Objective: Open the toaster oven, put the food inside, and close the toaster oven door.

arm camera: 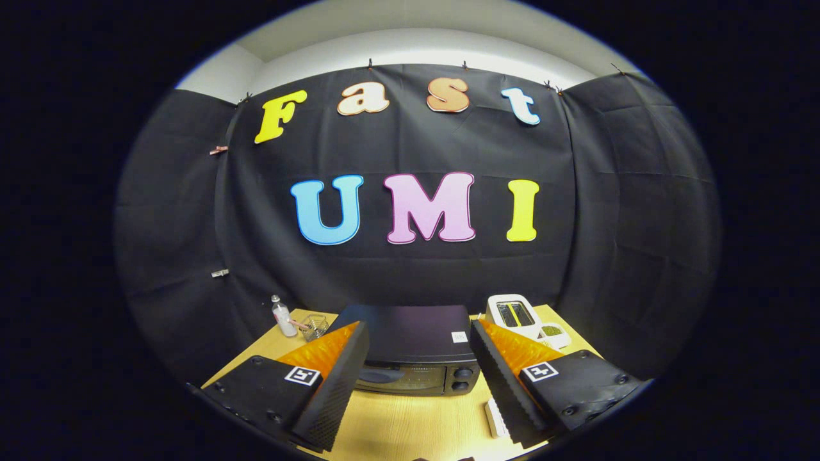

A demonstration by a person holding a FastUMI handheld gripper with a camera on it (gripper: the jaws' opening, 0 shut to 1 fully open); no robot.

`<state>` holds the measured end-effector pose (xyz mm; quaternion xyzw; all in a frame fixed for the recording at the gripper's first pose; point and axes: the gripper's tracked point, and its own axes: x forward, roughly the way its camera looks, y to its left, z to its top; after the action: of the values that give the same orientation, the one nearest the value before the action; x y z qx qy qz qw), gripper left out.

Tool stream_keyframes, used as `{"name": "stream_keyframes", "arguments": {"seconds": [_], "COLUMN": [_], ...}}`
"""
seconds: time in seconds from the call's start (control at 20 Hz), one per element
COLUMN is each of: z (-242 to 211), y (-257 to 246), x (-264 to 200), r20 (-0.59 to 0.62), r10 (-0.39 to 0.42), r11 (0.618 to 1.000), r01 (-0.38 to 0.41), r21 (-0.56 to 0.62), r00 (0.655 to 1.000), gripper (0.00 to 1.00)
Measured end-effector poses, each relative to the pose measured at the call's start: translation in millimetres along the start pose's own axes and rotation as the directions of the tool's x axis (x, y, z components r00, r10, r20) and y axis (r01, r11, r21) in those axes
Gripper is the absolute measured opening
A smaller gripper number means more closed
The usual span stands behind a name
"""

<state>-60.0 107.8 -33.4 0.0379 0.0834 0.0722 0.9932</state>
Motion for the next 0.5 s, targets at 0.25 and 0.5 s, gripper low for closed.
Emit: {"name": "stream_keyframes", "arguments": {"seconds": [0.25, 0.5], "z": [22, 33], "y": [-7, -13], "x": [-10, -13], "r20": [0.048, 0.077], "r10": [-0.019, -0.034], "r11": [1.0, 0.999], "r01": [0.018, 0.034], "r21": [0.016, -0.006], "r00": [0.999, 0.996], "gripper": [0.98, 0.98]}}
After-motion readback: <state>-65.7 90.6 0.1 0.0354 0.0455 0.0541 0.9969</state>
